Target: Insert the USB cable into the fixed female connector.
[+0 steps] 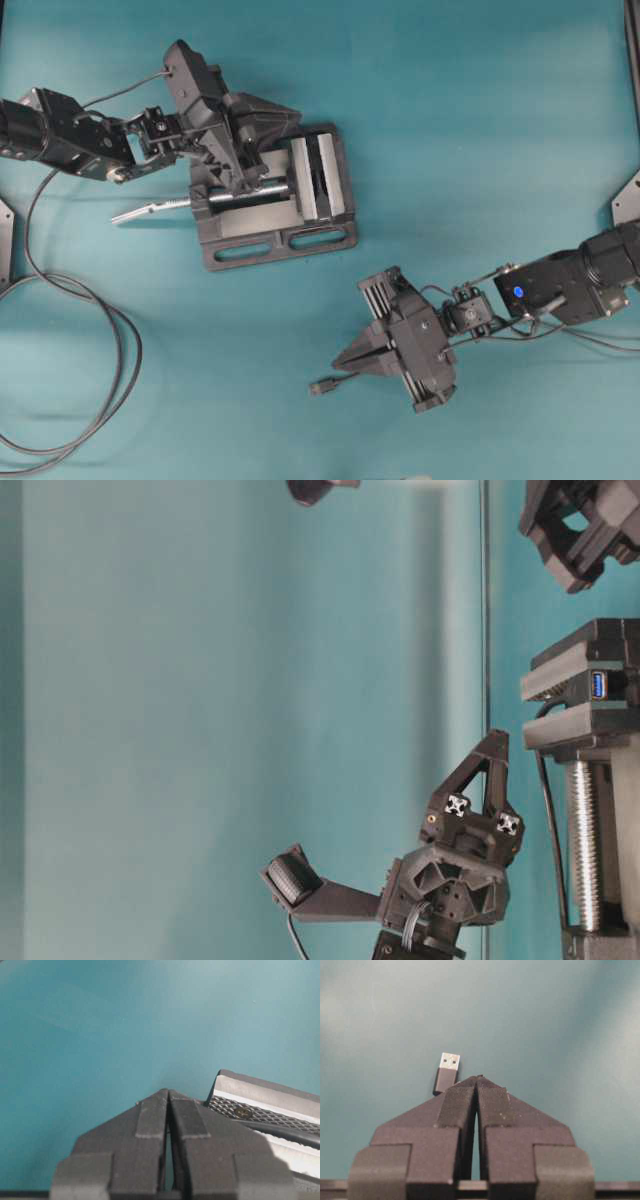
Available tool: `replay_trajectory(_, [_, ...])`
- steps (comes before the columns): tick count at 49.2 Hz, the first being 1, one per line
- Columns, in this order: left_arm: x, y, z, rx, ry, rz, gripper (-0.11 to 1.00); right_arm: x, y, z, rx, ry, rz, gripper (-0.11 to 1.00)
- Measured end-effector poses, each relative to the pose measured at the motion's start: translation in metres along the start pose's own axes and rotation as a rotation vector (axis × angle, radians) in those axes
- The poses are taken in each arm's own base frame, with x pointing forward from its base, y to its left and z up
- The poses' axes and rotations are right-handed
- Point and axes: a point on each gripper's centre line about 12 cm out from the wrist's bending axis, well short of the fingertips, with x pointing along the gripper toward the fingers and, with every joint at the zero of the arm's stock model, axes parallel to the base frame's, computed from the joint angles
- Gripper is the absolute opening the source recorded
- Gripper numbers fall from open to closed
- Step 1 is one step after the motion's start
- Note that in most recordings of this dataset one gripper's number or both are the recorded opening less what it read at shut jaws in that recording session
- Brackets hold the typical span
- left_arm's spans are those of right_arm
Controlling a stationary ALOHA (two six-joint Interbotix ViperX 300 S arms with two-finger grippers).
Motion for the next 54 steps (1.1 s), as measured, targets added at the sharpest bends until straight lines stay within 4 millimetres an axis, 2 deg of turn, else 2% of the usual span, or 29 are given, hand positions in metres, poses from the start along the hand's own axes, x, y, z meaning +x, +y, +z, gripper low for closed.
replay_trajectory(4, [-0.002, -0.003, 0.002, 0.035, -0.002, -0.017, 0.07, 0.000, 0.001, 0.000, -0.002, 0.000, 0.001, 0.01])
replay_trajectory(9, [-0.009, -0.005, 0.005, 0.063, 0.005, -0.028, 0.00, 0.001, 0.000, 0.001, 0.002, -0.003, 0.001, 0.00])
replay_trajectory(20, [-0.029, -0.007, 0.015, 0.065, 0.019, -0.036, 0.02, 0.003, 0.003, 0.002, 0.016, 0.002, 0.008, 0.00])
replay_trajectory(26, [-0.040, -0.012, 0.024, 0.067, 0.059, -0.049, 0.19, 0.007, 0.007, 0.004, 0.018, 0.031, 0.018, 0.00])
replay_trajectory(34, [-0.059, -0.027, 0.035, 0.086, 0.081, -0.090, 0.66, 0.013, 0.011, 0.004, 0.010, 0.090, 0.029, 0.00])
replay_trajectory(37, [-0.071, -0.035, 0.038, 0.093, 0.071, -0.117, 0.84, 0.015, 0.012, 0.005, 0.006, 0.106, 0.034, 0.00])
replay_trajectory(40, [-0.082, -0.043, 0.042, 0.100, 0.050, -0.146, 0.95, 0.016, 0.013, 0.006, 0.003, 0.117, 0.036, 0.01])
replay_trajectory(43, [-0.094, -0.052, 0.045, 0.107, 0.029, -0.179, 1.00, 0.016, 0.015, 0.007, 0.004, 0.120, 0.040, 0.04])
replay_trajectory(47, [-0.107, -0.062, 0.049, 0.114, -0.009, -0.219, 1.00, 0.016, 0.017, 0.009, 0.001, 0.116, 0.045, 0.08])
replay_trajectory(54, [-0.124, -0.072, 0.050, 0.123, -0.063, -0.270, 1.00, 0.015, 0.019, 0.011, 0.014, 0.110, 0.049, 0.25])
